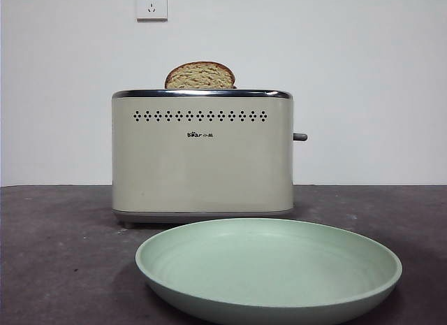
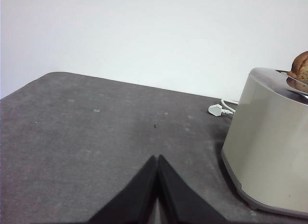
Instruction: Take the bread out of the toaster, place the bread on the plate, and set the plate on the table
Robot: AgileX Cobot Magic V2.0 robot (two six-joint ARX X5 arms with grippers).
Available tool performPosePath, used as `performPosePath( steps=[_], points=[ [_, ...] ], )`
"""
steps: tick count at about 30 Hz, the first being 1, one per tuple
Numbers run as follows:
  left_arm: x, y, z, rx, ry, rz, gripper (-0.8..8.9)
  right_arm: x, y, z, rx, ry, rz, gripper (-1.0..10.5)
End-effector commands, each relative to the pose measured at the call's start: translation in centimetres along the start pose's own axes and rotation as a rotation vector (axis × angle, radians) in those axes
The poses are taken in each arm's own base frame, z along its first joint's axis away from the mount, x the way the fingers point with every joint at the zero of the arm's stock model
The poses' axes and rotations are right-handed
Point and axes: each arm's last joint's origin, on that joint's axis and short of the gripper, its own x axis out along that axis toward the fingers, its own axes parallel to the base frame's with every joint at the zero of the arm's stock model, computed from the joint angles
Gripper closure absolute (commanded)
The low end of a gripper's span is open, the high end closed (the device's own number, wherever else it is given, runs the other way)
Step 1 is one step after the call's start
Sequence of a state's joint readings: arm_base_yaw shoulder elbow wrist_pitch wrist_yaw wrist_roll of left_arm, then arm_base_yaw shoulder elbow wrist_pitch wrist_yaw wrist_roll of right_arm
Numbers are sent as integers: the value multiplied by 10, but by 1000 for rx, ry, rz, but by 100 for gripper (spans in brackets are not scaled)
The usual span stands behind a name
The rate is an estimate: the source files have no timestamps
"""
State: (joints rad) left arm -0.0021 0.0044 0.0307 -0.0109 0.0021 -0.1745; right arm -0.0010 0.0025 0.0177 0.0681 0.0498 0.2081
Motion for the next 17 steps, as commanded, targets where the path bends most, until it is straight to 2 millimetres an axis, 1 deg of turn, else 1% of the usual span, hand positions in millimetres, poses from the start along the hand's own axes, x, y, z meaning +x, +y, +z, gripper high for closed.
performPosePath(
  steps=[1, 6, 9, 12, 17],
  points=[
    [1, 1, -5, -5, 9, 4, 811, 0, 1, 2, 24, -6, 15, 944],
    [1, 1, -4, -130, 5, -1, 811, 0, 2, 1, 34, 0, 38, 944],
    [-1, -2, 4, -159, -5, -38, 811, -1, 3, 5, 78, 5, 60, 944],
    [-4, -5, 16, -170, -18, -88, 810, -3, 5, 14, 88, 25, 55, 944],
    [-9, -10, 37, -196, 27, -100, 810, -3, 9, 36, 87, 58, 49, 944]
  ],
)
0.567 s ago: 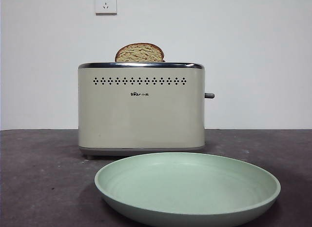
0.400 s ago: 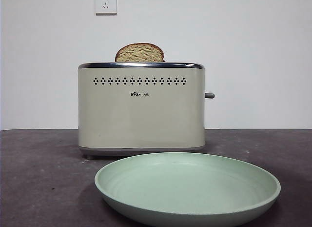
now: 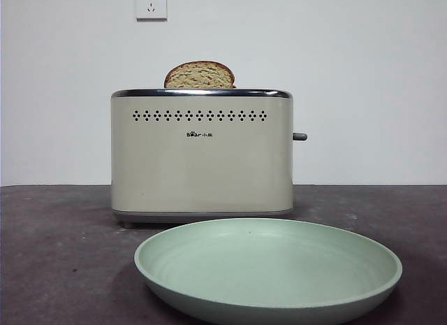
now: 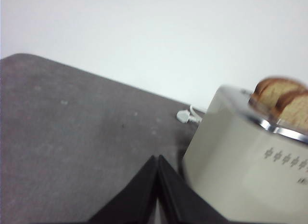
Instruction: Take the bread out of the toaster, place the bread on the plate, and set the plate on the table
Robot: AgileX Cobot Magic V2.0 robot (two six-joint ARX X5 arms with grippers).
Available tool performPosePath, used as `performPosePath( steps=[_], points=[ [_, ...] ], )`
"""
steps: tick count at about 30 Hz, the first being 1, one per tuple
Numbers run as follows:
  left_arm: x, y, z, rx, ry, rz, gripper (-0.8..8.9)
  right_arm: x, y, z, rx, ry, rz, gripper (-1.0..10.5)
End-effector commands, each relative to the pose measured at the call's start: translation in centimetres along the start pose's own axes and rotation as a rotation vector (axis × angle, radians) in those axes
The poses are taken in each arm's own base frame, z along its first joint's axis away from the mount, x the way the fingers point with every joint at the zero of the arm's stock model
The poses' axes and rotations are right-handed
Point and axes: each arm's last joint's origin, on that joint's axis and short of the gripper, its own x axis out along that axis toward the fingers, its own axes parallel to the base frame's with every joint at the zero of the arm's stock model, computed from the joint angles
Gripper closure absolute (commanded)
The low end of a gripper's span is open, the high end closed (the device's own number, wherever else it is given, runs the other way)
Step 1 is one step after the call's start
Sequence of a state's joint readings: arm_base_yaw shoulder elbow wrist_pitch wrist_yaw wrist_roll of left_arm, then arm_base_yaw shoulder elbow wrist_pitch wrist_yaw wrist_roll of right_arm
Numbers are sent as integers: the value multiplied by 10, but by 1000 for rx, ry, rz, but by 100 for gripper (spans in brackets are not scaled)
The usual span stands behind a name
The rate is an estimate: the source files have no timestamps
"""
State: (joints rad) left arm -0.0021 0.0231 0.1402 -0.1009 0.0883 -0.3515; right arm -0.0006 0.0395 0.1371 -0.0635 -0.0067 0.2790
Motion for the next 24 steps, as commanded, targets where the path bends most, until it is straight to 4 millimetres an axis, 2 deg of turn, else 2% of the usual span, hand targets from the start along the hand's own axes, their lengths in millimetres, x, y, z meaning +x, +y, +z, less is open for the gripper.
performPosePath(
  steps=[1, 6, 16, 20, 24],
  points=[
    [-2, -7, 15, -20, 18, -23, 810, 0, 5, 17, 16, 2, 14, 944],
    [-1, -18, 41, -11, 88, -90, 810, 8, 17, 51, -4, 64, 67, 944],
    [14, -44, 95, 81, 303, -291, 810, 35, 49, 109, -143, 423, 303, 944],
    [19, -51, 109, 108, 370, -379, 810, 43, 60, 121, -212, 566, 370, 944],
    [22, -55, 116, 115, 427, -425, 810, 47, 68, 123, -246, 676, 410, 944]
  ],
)
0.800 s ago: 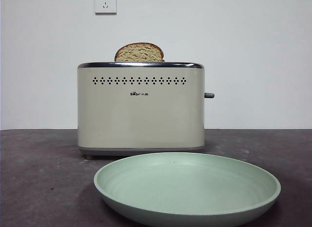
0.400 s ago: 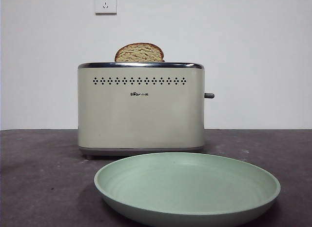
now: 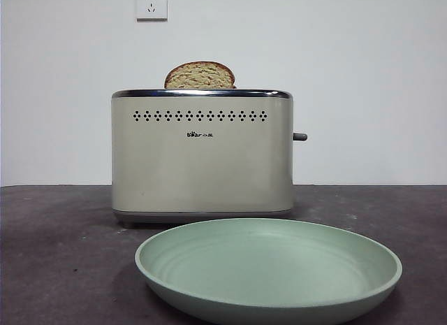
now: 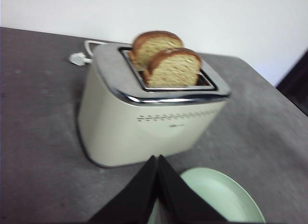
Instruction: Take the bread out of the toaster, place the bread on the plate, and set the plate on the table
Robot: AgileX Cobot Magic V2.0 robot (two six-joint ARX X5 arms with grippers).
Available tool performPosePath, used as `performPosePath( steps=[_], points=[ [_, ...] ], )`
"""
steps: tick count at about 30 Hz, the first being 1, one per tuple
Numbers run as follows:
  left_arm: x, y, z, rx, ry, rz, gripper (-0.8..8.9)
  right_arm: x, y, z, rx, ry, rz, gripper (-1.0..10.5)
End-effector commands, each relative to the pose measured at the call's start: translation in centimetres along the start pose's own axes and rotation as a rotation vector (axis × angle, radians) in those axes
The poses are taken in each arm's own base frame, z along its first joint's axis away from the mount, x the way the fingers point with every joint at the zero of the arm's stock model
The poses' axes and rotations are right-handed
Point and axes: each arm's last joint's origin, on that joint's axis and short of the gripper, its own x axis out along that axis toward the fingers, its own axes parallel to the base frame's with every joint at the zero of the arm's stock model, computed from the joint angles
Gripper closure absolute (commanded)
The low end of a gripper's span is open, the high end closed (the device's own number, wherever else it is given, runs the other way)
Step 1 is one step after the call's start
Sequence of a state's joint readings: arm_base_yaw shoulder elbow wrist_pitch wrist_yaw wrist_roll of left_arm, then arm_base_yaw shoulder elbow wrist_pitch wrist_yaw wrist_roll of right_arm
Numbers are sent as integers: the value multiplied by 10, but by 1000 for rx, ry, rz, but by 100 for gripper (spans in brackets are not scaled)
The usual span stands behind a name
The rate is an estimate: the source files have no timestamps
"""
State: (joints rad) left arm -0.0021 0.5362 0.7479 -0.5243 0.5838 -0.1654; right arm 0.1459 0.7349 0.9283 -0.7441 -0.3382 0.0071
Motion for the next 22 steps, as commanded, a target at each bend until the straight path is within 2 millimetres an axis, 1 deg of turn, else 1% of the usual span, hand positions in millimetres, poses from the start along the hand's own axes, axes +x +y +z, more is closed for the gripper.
performPosePath(
  steps=[1, 5, 7, 9, 13, 14, 15, 22],
  points=[
    [-1, -3, 8, 43, 14, -20, 810, 3, 3, 4, -52, 50, 25, 944],
    [-1, -3, 10, 42, 15, -21, 809, 6, 5, 4, -57, 67, 41, 943],
    [-1, -3, 10, 40, 15, -21, 767, 7, 5, 4, -57, 67, 41, 924],
    [-1, -3, 10, 42, 13, -21, 676, 7, 5, 4, -57, 66, 40, 862],
    [-1, -3, 11, 43, 6, -22, 428, 7, 3, 4, -45, 70, -7, 619],
    [-1, -3, 11, 43, 7, -21, 377, 7, 3, 4, -35, 73, -28, 584],
    [-1, -3, 11, 43, 6, -21, 350, 7, 2, 3, -26, 76, -43, 577],
    [-1, -3, 11, 43, 6, -18, 340, 12, 2, 2, -13, 111, -25, 577]
  ],
)
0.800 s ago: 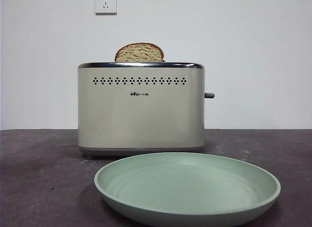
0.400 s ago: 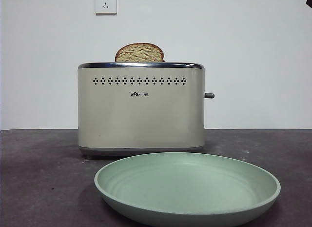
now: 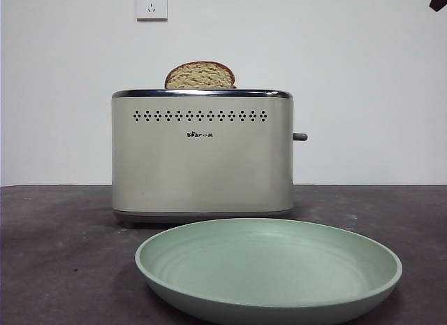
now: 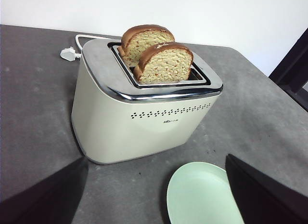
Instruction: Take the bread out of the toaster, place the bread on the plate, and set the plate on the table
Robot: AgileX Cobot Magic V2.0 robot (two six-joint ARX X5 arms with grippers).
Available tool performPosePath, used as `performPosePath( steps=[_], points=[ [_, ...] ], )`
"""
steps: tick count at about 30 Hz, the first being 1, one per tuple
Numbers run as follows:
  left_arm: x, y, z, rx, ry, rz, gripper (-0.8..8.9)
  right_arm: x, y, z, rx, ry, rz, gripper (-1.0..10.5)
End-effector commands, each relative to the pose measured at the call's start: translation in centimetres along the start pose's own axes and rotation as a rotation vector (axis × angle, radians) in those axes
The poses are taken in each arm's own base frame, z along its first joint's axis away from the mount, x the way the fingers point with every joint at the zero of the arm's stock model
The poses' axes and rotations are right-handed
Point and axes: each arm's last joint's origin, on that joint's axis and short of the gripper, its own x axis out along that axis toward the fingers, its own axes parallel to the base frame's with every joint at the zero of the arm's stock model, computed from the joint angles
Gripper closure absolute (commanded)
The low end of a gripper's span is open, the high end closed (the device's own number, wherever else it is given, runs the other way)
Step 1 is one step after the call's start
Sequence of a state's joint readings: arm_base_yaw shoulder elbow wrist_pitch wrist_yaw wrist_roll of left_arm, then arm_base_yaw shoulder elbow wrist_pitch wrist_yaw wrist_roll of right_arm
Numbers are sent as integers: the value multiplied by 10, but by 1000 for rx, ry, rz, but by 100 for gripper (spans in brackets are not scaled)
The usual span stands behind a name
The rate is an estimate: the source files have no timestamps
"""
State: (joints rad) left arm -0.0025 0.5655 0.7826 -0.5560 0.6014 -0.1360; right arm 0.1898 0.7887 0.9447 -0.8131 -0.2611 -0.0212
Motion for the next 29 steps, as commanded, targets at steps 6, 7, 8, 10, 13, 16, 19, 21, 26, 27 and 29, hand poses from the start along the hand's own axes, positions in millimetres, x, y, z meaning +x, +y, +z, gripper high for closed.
performPosePath(
  steps=[6, 7, 8, 10, 13, 16, 19, 21, 26, 27, 29],
  points=[
    [-2, -2, 6, 30, -20, -4, 340, 18, 2, 4, 20, 99, 65, 577],
    [-2, -3, 6, 32, -22, -5, 341, 21, 2, 4, 19, 111, 69, 577],
    [-3, -3, 7, 36, -24, -5, 341, 24, 2, 4, 18, 118, 73, 577],
    [-3, -4, 10, 53, -36, -6, 343, 28, 3, 4, 16, 132, 80, 577],
    [-2, -5, 19, 107, -54, -13, 344, 31, 3, 5, 15, 143, 84, 577],
    [4, -6, 31, 147, -65, -37, 344, 31, 3, 5, 15, 145, 84, 577],
    [17, -6, 45, 177, -61, -74, 344, 31, 3, 4, 16, 146, 84, 577],
    [29, -7, 54, 196, -48, -104, 344, 31, 3, 4, 16, 146, 84, 577],
    [64, -11, 75, 279, 13, -178, 344, 31, 3, 4, 16, 146, 84, 577],
    [72, -12, 80, 298, 23, -185, 344, 31, 3, 4, 16, 146, 84, 577],
    [88, -13, 89, 331, 42, -189, 344, 31, 3, 4, 16, 148, 84, 577]
  ],
)
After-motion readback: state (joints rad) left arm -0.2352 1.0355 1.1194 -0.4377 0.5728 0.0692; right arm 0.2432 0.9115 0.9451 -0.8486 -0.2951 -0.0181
